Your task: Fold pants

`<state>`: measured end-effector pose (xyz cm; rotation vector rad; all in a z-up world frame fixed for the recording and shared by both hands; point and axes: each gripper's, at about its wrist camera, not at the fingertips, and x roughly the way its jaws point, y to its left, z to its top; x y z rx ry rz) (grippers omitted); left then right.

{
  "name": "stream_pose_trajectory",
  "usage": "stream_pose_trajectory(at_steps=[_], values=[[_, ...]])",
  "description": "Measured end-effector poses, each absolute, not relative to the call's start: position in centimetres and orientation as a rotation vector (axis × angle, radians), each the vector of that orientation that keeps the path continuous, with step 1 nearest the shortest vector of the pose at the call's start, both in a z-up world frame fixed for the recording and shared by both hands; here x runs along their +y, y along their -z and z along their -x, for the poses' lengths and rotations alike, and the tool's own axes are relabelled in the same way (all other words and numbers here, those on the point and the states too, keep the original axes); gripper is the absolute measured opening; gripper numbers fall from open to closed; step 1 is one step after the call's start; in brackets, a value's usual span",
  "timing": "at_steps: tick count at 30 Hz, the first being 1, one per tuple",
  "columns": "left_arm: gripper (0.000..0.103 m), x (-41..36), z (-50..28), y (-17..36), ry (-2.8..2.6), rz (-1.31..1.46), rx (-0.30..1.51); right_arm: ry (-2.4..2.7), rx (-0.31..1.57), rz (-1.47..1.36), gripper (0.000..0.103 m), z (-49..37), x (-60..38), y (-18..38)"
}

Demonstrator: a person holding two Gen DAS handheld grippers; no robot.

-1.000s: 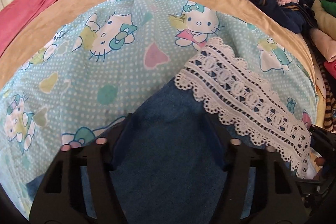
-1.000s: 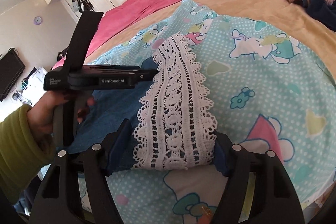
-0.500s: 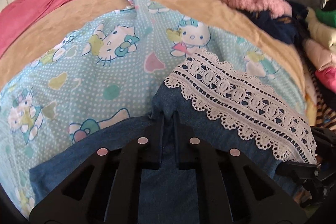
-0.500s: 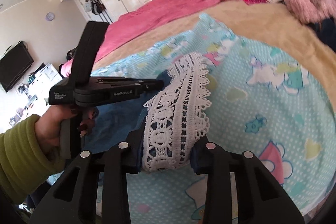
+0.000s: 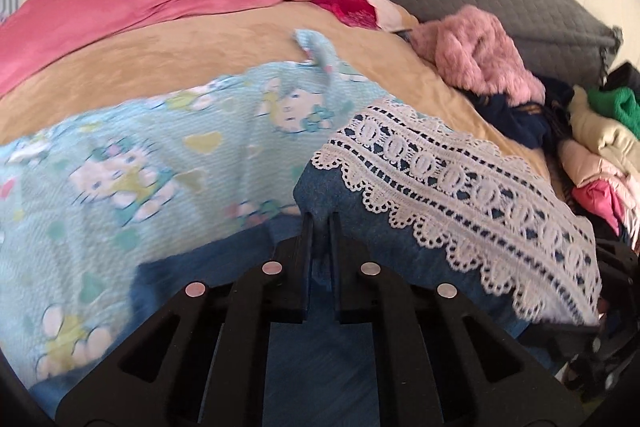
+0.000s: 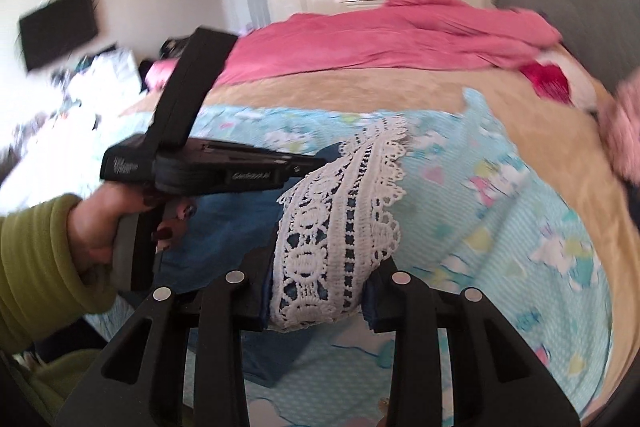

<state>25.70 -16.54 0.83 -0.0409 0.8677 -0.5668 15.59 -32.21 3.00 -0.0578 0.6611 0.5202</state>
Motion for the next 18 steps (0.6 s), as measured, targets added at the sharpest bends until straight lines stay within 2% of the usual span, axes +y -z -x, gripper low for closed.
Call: stream_pose_trajectory(at_steps=[7, 9, 13, 18], values=[[0.004, -8.4, -23.9, 0.6, 0.466, 0.153, 0.923, -0.605, 0.718, 0.297, 0.031, -14.7, -24.6, -0.6], [0.009, -5.3, -23.1, 0.9, 0.418, 0.209, 0.923, -0.626, 0.746, 0.345, 0.032, -14.4, -22.7, 0.5], [0.012, -0.6, -22.4, 1.7, 0.39, 0.371, 0.941, -0.659, 0.771, 0.402, 0.036, -13.7, -20.0, 1.7], [0.022, 1.4, -22.0, 1.6, 0.355, 0.412, 0.925, -0.742, 0.807, 0.404, 0.041, -12.7, -17.8, 2.2]])
